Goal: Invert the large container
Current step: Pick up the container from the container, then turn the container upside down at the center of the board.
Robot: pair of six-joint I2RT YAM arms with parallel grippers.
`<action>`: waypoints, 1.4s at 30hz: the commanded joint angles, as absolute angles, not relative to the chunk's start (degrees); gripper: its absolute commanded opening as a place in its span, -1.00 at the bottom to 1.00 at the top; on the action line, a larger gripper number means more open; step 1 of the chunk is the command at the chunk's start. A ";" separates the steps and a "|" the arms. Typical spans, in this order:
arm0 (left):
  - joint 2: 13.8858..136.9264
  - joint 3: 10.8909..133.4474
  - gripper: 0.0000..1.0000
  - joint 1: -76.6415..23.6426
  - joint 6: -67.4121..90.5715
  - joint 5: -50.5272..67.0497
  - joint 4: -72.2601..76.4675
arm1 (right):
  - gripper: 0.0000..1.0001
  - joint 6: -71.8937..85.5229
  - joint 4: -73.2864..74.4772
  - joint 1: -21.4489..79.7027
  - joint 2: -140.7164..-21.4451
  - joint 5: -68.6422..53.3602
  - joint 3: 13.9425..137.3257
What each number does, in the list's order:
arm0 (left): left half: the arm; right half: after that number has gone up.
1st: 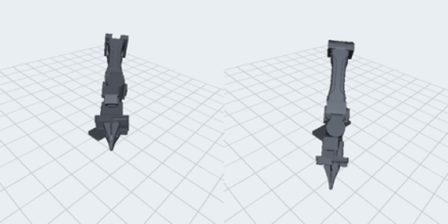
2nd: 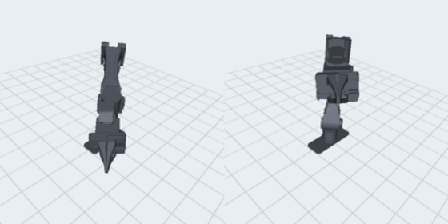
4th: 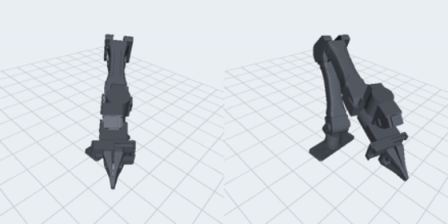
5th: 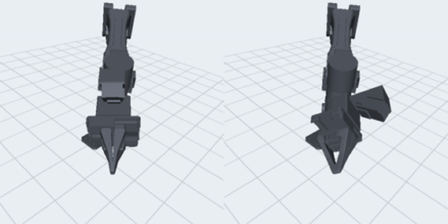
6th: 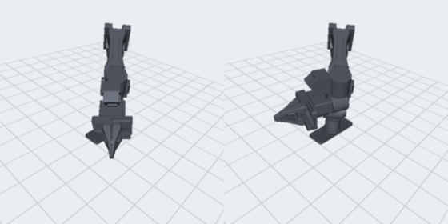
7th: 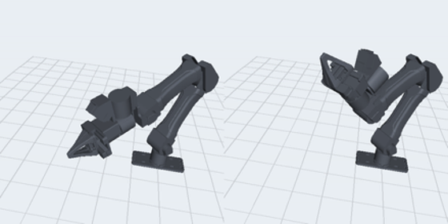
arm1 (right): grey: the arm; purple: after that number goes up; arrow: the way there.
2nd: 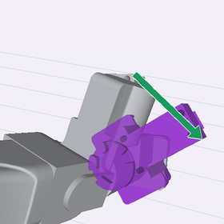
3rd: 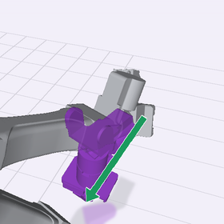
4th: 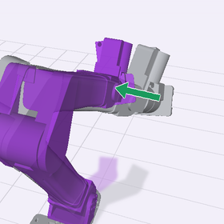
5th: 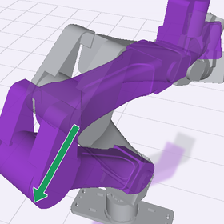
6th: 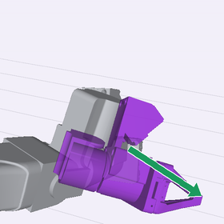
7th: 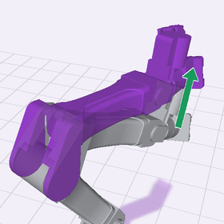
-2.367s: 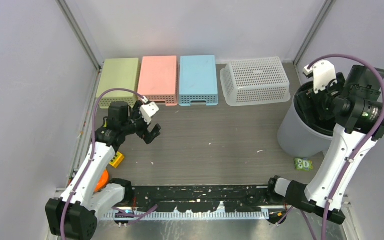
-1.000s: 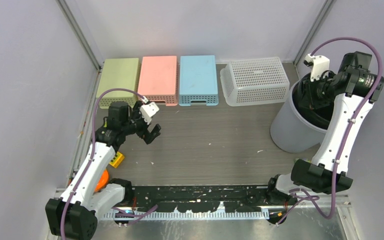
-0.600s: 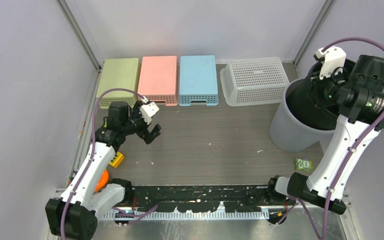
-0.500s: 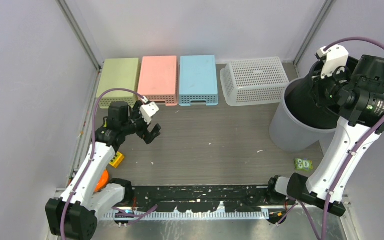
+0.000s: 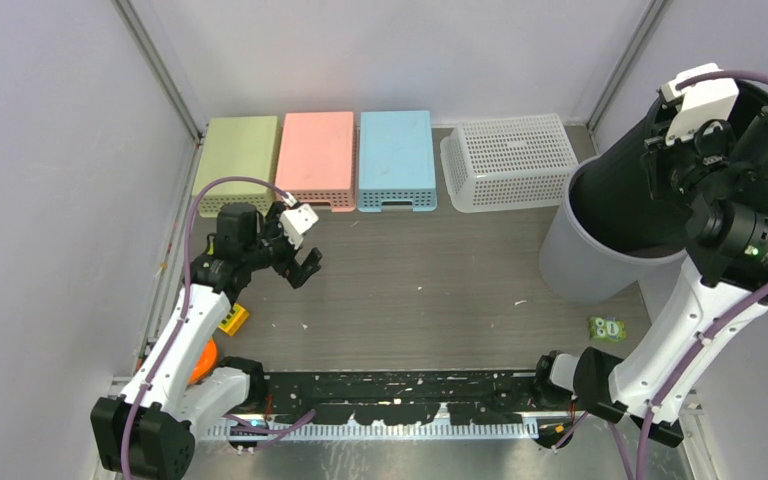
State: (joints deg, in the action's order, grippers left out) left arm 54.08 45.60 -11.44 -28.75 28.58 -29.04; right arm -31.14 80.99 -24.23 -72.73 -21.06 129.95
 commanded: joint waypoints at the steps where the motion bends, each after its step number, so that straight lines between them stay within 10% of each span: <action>1: 53.00 45.75 0.99 -10.99 -28.74 29.67 -27.80 | -0.99 -30.80 69.21 -24.08 -69.37 -22.00 134.48; 22: 52.56 45.70 0.99 -10.99 -28.77 29.66 -27.95 | -0.99 -4.38 46.73 -24.08 -67.27 -38.52 135.88; 33: 52.47 45.53 0.99 -11.03 -28.75 28.86 -27.69 | -0.99 37.51 12.22 -24.08 -70.11 -52.89 121.28; 42: 53.16 45.70 0.99 -10.99 -28.74 28.63 -27.60 | -0.99 38.80 13.00 -14.75 -69.11 -48.15 105.96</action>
